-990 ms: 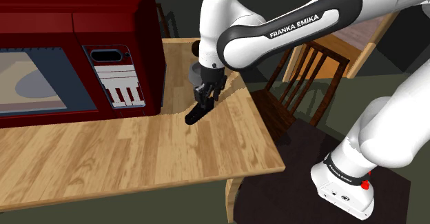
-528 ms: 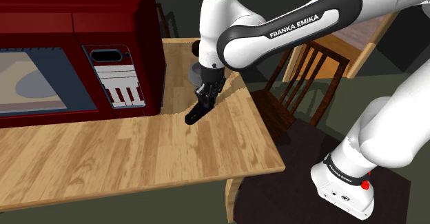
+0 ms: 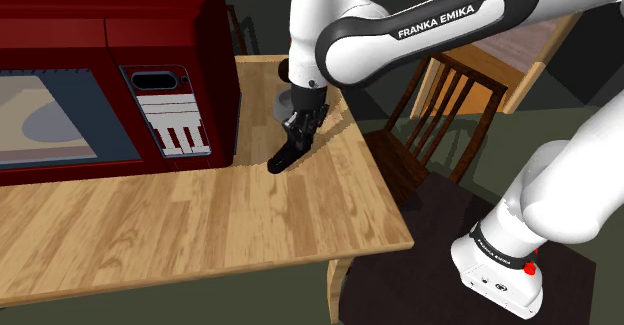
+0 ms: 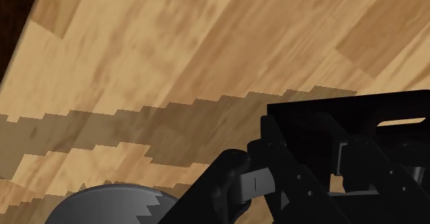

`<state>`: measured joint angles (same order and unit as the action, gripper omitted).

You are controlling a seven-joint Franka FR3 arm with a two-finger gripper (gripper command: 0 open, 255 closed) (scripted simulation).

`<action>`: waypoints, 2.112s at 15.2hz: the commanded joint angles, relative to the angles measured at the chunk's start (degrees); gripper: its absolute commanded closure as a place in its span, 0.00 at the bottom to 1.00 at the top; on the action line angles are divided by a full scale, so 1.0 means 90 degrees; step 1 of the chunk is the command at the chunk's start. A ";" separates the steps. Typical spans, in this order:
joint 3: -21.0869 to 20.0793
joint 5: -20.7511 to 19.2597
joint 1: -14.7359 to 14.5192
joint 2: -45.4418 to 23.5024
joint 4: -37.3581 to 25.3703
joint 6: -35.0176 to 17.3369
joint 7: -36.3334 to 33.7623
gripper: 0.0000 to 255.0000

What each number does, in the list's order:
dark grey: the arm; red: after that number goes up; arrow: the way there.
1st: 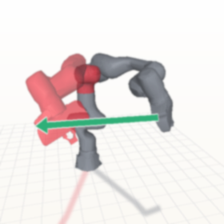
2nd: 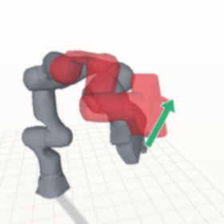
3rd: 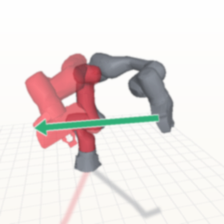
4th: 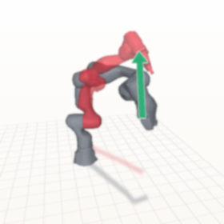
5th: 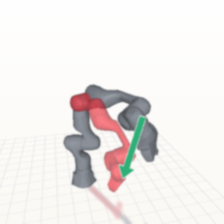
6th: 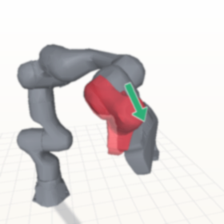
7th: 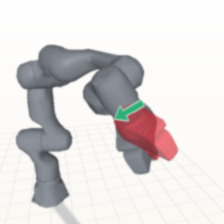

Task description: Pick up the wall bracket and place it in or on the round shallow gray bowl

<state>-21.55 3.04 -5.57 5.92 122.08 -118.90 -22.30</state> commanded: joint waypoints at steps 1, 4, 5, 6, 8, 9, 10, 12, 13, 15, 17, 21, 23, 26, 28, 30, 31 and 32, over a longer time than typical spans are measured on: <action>0.0009 0.0015 0.0002 0.0051 -0.0149 0.0197 0.0009 1.00; 0.0022 0.0034 0.0006 0.0117 -0.0341 0.0453 0.0023 1.00; 0.0026 0.0040 0.0008 0.0136 -0.0408 0.0538 0.0027 1.00; 0.0030 0.0044 0.0009 0.0154 -0.0476 0.0623 0.0031 1.00; 0.0039 0.0051 0.0012 0.0185 -0.0617 0.0793 0.0036 1.00; 0.0043 0.0054 0.0014 0.0199 -0.0689 0.0878 0.0038 1.00; 0.0046 0.0057 0.0015 0.0211 -0.0763 0.0963 0.0040 1.00; 0.0054 0.0060 0.0018 0.0230 -0.0915 0.1133 0.0042 1.00; 0.0057 0.0061 0.0020 0.0238 -0.0993 0.1218 0.0042 1.00; 0.0063 0.0061 0.0024 0.0248 -0.1153 0.1389 0.0042 1.00; 0.0068 0.0060 0.0027 0.0253 -0.1296 0.1536 0.0041 1.00; 0.0368 -0.0050 0.0282 -0.0027 -0.1607 0.1600 0.0558 1.00; 0.0508 -0.0106 0.0407 -0.0201 -0.1809 0.1643 0.0805 1.00; 0.0704 -0.0187 0.0590 -0.0503 -0.2171 0.1722 0.1162 1.00; 0.0827 -0.0238 0.0708 -0.0732 -0.2455 0.1789 0.1391 1.00; 0.0940 -0.0286 0.0825 -0.0983 -0.2774 0.1868 0.1614 1.00; 0.0994 -0.0309 0.0882 -0.1117 -0.2949 0.1913 0.1723 1.00; 0.1047 -0.0331 0.0939 -0.1257 -0.3133 0.1962 0.1830 1.00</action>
<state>-12.63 0.36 2.36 -3.85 95.70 -101.54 -6.89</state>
